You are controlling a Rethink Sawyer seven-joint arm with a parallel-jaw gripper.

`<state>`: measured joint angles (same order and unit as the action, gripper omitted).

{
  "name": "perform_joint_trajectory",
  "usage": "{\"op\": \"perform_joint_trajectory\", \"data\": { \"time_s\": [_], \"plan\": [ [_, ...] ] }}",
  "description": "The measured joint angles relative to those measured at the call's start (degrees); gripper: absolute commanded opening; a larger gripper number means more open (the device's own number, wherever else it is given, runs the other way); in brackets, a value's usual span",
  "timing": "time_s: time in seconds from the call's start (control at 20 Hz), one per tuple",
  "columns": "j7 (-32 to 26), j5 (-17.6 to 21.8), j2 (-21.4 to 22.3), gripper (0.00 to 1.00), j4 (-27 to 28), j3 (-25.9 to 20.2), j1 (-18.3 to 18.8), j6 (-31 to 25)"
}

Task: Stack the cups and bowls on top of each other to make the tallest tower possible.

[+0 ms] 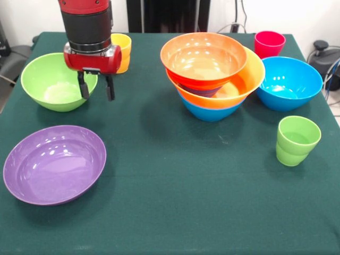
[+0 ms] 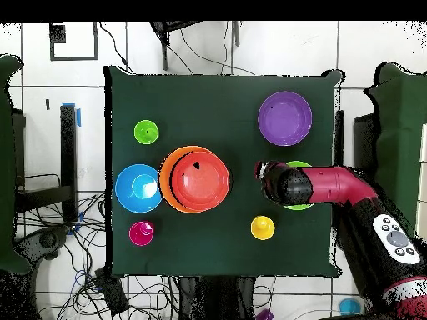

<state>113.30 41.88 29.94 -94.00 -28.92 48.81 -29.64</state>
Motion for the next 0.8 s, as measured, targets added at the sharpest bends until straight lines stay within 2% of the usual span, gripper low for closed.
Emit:
{"op": "perform_joint_trajectory", "data": {
  "time_s": [0.8],
  "plan": [
    [0.0, 0.1, 3.3, 1.0, -1.0, 0.2, 0.0, 0.0]
  ]
}}
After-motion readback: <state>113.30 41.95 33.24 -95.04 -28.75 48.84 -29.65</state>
